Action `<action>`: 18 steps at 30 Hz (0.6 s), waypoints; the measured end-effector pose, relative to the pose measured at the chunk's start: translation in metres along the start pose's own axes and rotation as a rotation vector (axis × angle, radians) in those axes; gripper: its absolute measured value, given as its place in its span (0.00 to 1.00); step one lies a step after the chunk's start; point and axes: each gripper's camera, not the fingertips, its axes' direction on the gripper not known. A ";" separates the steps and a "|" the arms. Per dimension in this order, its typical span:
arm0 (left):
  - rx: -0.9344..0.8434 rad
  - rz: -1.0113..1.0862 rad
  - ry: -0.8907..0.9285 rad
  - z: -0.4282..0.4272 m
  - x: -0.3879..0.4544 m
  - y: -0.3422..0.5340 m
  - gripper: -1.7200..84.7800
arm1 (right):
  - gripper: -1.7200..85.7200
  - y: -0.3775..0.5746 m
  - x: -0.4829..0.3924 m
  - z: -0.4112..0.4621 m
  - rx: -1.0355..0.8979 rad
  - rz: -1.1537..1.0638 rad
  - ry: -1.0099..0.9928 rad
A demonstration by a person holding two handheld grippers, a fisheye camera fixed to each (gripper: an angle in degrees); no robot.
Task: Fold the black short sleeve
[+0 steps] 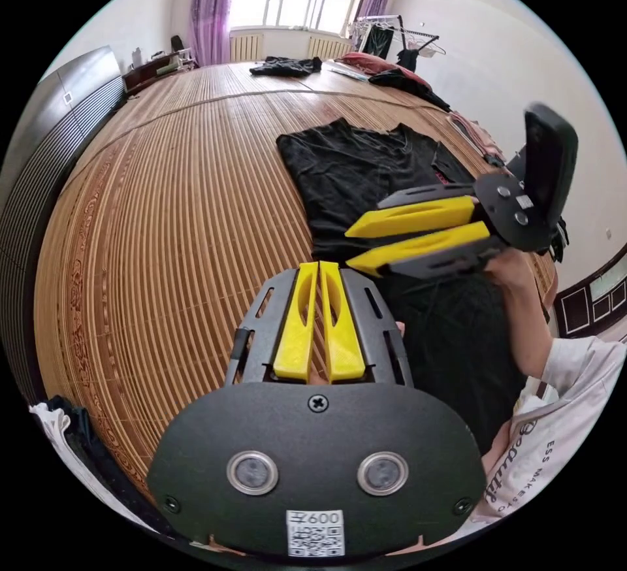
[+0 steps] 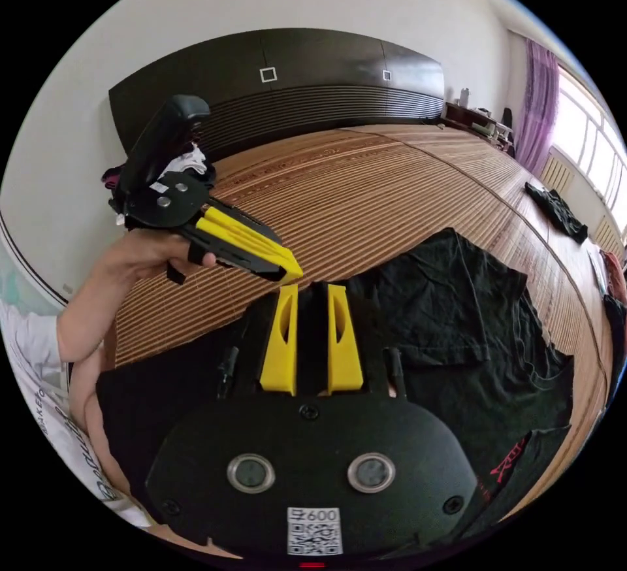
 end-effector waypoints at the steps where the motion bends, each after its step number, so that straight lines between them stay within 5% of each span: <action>1: 0.003 -0.001 0.003 0.005 -0.002 0.000 0.04 | 0.05 -0.006 -0.001 0.012 -0.046 0.021 0.054; 5: 0.009 0.009 0.082 0.026 -0.009 0.003 0.04 | 0.03 0.000 -0.014 0.031 -0.114 -0.059 0.119; 18: 0.052 0.006 -0.112 0.062 -0.012 0.039 0.03 | 0.01 0.006 0.003 -0.029 0.036 -0.038 0.070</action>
